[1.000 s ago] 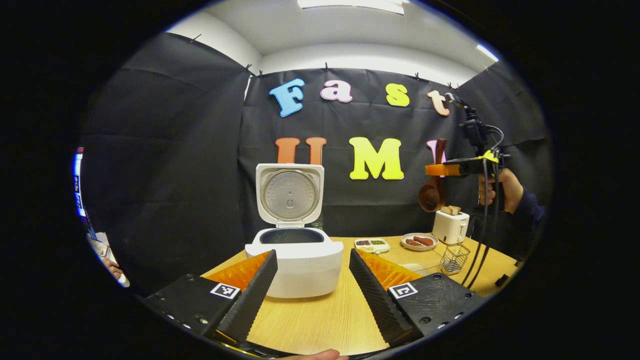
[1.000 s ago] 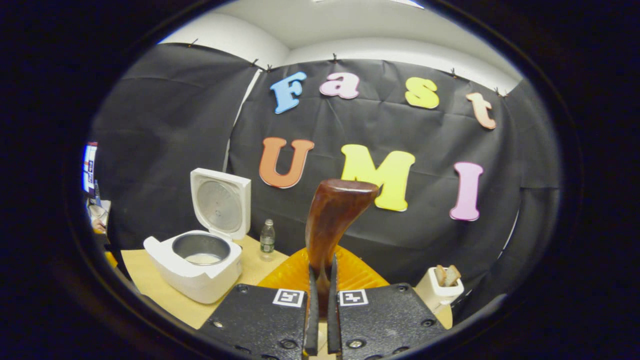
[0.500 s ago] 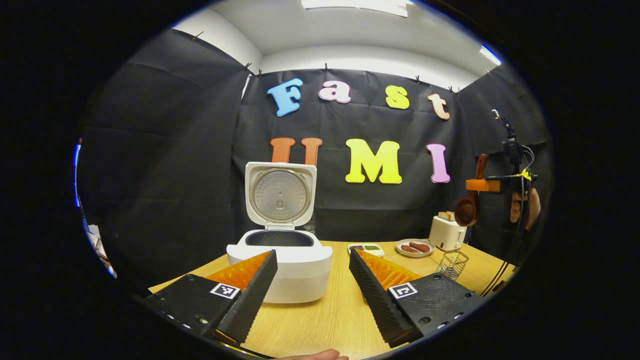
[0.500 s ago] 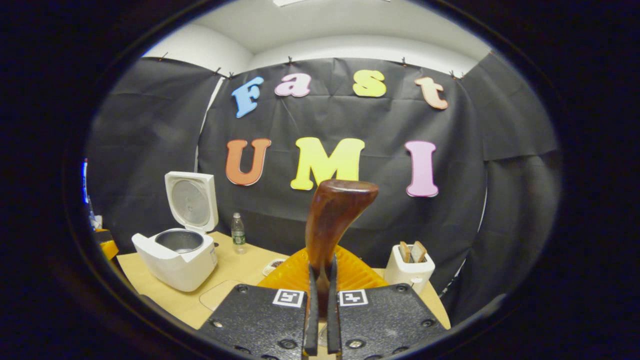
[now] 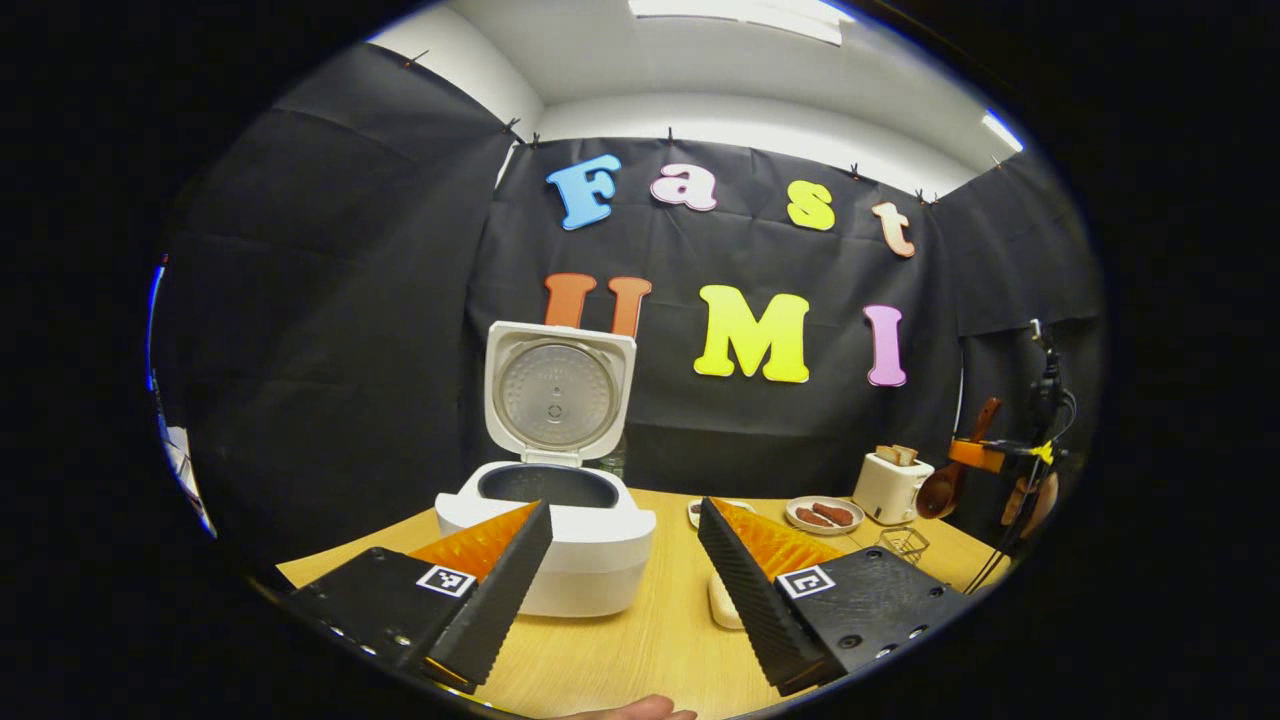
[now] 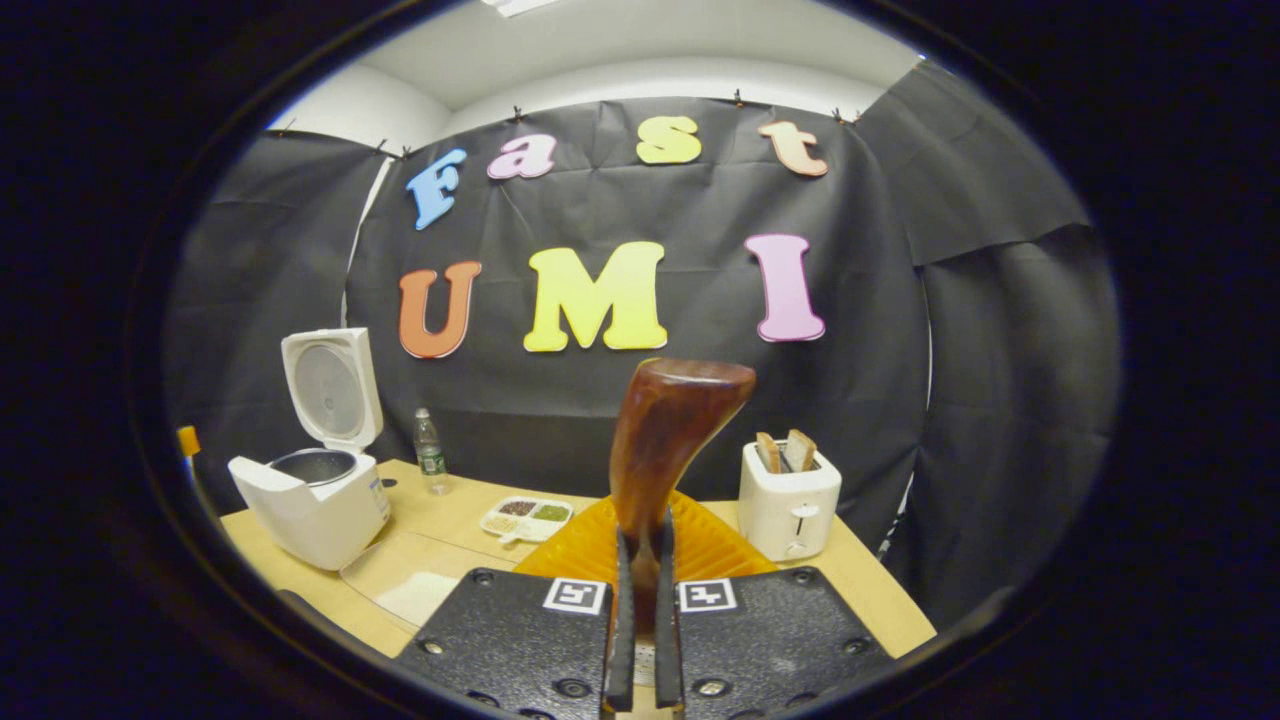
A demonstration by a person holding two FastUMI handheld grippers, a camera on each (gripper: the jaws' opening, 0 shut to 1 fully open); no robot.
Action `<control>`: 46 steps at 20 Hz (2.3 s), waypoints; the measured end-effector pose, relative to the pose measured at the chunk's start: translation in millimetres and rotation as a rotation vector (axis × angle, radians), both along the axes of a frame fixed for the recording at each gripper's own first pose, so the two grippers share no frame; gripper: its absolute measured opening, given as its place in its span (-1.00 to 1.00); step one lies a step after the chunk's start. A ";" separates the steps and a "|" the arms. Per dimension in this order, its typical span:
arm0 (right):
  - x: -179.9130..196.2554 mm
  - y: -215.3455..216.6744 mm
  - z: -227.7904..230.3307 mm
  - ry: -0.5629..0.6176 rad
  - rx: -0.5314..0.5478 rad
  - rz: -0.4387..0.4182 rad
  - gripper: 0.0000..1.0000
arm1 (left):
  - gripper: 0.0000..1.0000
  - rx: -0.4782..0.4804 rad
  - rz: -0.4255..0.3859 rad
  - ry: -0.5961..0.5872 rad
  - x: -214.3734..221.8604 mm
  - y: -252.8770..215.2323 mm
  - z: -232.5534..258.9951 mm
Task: Close the left gripper, press the button to open the rice cooker; take a wooden spoon from the chopstick holder with the right hand, scoop a spoonful of rice and pour it into the rice cooker, then put the wooden spoon back into the chopstick holder.
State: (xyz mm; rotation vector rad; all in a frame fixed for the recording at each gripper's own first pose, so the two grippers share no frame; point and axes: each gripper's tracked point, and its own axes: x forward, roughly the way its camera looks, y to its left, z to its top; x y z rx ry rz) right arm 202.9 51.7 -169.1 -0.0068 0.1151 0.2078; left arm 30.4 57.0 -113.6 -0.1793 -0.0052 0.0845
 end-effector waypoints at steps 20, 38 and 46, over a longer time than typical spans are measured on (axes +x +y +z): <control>5.0 -25.8 17.6 -0.160 -0.127 -0.082 0.94 | 0.88 0.062 0.041 0.007 32.5 -2.3 32.8; -78.7 -54.2 32.5 -0.042 0.046 -0.028 1.00 | 0.88 0.141 0.116 -0.011 120.6 81.6 141.7; -87.8 -38.7 52.8 -0.092 0.092 0.009 0.94 | 0.88 0.113 0.061 -0.107 191.5 107.9 185.4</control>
